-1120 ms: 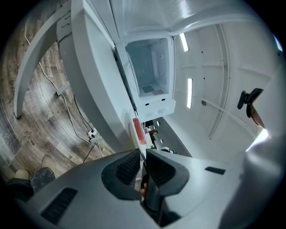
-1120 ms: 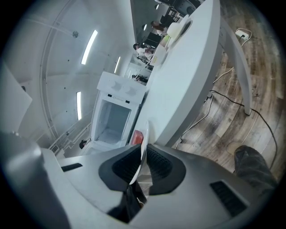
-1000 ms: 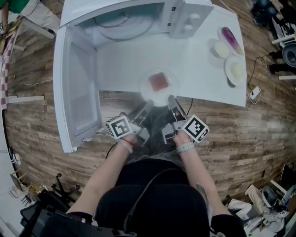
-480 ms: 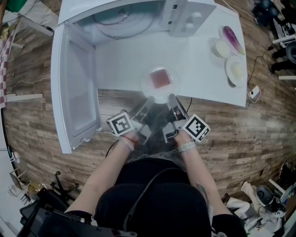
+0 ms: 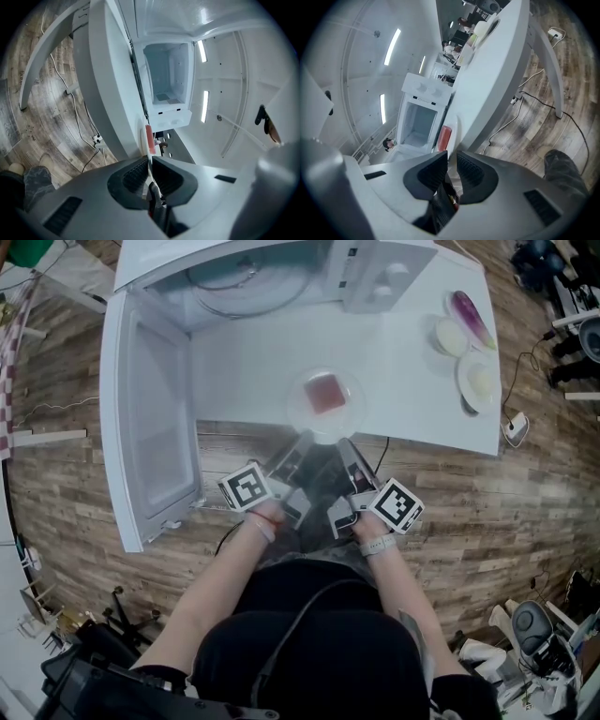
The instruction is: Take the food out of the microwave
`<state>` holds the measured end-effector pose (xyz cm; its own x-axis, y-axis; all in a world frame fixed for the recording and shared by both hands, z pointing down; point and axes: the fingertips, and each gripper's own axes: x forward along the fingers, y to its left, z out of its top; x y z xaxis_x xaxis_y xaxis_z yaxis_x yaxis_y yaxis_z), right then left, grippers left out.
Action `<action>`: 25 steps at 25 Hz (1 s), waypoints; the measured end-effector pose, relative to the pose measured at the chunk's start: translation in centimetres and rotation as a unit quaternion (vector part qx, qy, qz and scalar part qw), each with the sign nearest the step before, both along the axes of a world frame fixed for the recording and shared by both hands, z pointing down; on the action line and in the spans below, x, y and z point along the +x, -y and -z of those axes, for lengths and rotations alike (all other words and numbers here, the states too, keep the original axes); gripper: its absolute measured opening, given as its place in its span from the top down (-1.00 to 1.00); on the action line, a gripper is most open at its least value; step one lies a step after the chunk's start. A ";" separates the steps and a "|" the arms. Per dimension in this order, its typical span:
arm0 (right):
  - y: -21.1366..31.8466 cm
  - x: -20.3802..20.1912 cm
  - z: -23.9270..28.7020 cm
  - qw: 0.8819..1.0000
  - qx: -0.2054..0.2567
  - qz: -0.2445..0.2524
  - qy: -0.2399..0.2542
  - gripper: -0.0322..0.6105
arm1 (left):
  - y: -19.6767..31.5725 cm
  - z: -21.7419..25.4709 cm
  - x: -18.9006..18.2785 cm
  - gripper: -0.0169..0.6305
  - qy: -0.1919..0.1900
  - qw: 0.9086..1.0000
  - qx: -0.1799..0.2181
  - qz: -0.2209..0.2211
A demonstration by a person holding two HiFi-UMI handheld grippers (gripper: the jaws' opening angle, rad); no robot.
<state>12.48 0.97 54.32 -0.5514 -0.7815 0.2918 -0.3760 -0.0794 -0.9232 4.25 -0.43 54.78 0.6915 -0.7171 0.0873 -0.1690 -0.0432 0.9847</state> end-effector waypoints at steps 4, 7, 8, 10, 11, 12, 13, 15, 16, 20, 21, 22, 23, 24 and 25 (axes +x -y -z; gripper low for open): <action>-0.3 -0.7 -0.1 1.000 -0.008 0.012 0.015 0.72 | 0.4 -0.1 0.1 0.84 -0.006 1.000 -0.005 0.007; -0.5 -1.4 -0.4 0.999 -0.014 0.024 0.020 0.72 | 0.8 -0.1 0.2 0.84 -0.009 1.000 -0.006 0.009; -0.5 -1.6 -0.5 0.999 -0.015 0.027 0.020 0.72 | 0.8 -0.2 0.2 0.84 -0.010 1.000 -0.008 0.010; -0.4 -2.0 -0.3 0.999 -0.015 0.029 0.025 0.72 | 0.8 -0.2 0.5 0.84 -0.022 1.000 -0.017 0.013; -0.3 -2.1 -0.2 0.999 -0.017 0.027 0.029 0.72 | 0.8 -0.1 0.6 0.84 -0.028 0.999 -0.020 0.014; -0.2 -2.2 -0.2 0.999 -0.019 0.023 0.034 0.72 | 0.8 -0.1 0.7 0.84 -0.029 0.999 -0.020 0.013; -0.1 -2.2 -0.2 0.999 -0.021 0.020 0.037 0.72 | 0.7 -0.1 0.7 0.84 -0.027 0.999 -0.016 0.010; 0.1 -2.1 -0.2 0.999 -0.022 0.017 0.039 0.73 | 0.6 -0.1 0.7 0.84 -0.020 1.000 -0.009 0.001; 0.1 -2.0 -0.3 0.999 -0.021 0.018 0.036 0.73 | 0.6 0.0 0.8 0.84 -0.020 1.000 -0.008 -0.003; 0.4 -1.9 -0.4 0.999 -0.019 0.022 0.031 0.74 | 0.7 0.2 0.8 0.84 -0.015 1.000 0.006 -0.014; 0.4 -1.9 -0.4 0.999 -0.020 0.021 0.031 0.75 | 0.7 0.2 0.8 0.84 -0.018 1.000 0.006 -0.015; 0.5 -1.9 -0.4 0.999 -0.021 0.020 0.032 0.75 | 0.6 0.3 0.9 0.84 -0.020 1.000 0.005 -0.018; 0.6 -1.9 -0.4 0.999 -0.022 0.019 0.033 0.75 | 0.5 0.3 1.0 0.83 -0.022 1.000 0.005 -0.022; 0.6 -1.9 -0.4 0.999 -0.022 0.018 0.034 0.75 | 0.4 0.3 1.1 0.82 -0.022 0.999 0.006 -0.026; 0.7 -1.9 -0.4 0.999 -0.023 0.017 0.036 0.75 | 0.3 0.4 1.2 0.80 -0.023 0.999 0.006 -0.029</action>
